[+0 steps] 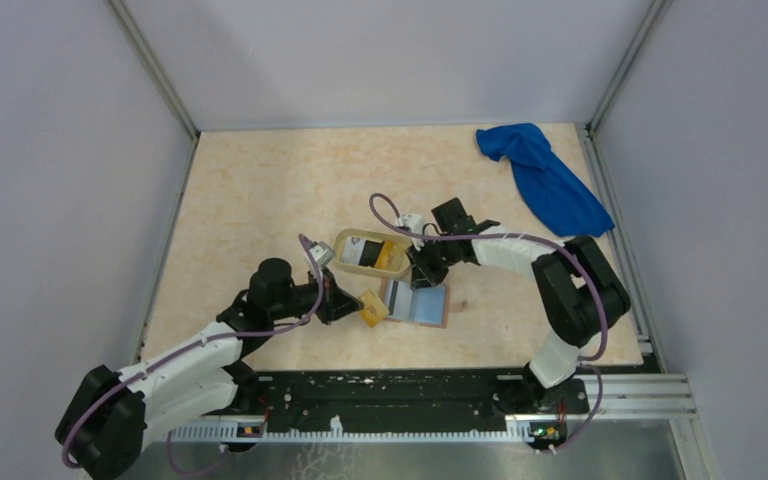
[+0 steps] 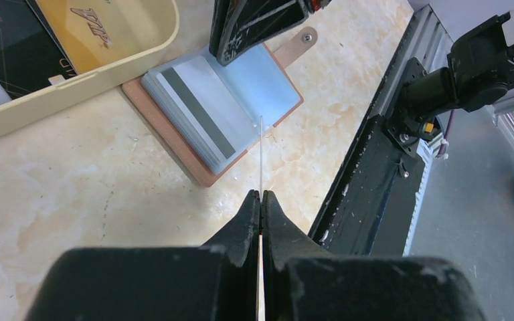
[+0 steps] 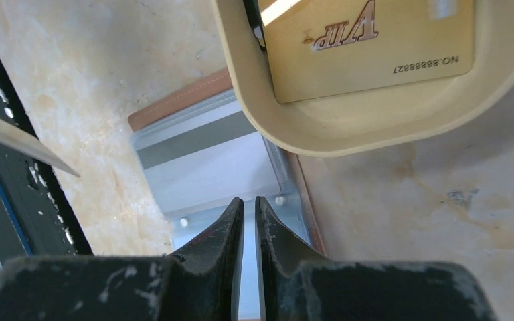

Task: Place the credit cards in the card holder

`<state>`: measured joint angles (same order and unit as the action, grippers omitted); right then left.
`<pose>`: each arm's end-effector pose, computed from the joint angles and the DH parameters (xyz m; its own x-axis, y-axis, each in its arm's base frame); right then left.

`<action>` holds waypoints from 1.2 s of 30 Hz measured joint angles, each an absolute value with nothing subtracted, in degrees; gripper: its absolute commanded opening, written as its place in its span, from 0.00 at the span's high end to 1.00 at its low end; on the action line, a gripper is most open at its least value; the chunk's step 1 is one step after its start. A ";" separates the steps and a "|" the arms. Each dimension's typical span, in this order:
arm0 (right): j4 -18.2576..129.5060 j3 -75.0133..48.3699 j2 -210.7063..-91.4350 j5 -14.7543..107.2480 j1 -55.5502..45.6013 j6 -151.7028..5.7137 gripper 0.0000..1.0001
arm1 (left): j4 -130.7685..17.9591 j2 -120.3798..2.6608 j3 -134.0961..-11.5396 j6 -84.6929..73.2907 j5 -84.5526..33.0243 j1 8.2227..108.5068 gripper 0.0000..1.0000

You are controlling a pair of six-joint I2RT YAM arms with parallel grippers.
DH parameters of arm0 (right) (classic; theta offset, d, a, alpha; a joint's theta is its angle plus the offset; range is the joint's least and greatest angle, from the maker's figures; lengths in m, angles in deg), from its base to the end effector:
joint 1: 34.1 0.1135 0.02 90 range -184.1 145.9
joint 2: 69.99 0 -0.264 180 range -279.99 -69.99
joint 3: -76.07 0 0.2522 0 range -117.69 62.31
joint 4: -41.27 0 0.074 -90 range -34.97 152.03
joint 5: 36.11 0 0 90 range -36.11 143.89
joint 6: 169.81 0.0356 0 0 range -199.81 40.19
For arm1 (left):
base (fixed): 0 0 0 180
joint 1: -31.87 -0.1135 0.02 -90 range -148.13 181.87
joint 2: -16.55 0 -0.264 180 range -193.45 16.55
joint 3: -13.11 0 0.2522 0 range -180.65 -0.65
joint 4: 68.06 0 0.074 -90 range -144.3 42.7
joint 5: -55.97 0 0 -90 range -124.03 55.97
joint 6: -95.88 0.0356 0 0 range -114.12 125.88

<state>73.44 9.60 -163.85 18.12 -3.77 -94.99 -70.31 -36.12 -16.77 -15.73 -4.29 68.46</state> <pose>0.2604 0.1764 0.1722 -0.5440 -0.5644 -0.6209 -0.8370 0.4176 0.3537 0.1426 -0.1278 0.1889 -0.5899 0.0397 -0.8065 0.7242 0.4678 -0.5067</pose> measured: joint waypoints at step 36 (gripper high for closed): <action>76.42 -19.64 -184.90 20.74 -2.88 -91.45 0.80 | -89.65 -43.72 -10.06 -28.62 -5.91 68.46 1.00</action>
<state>76.42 -19.64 -184.90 20.74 -2.88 -91.45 -89.65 -43.72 -10.06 -28.62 -5.91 68.46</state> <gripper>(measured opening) 0.183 0.007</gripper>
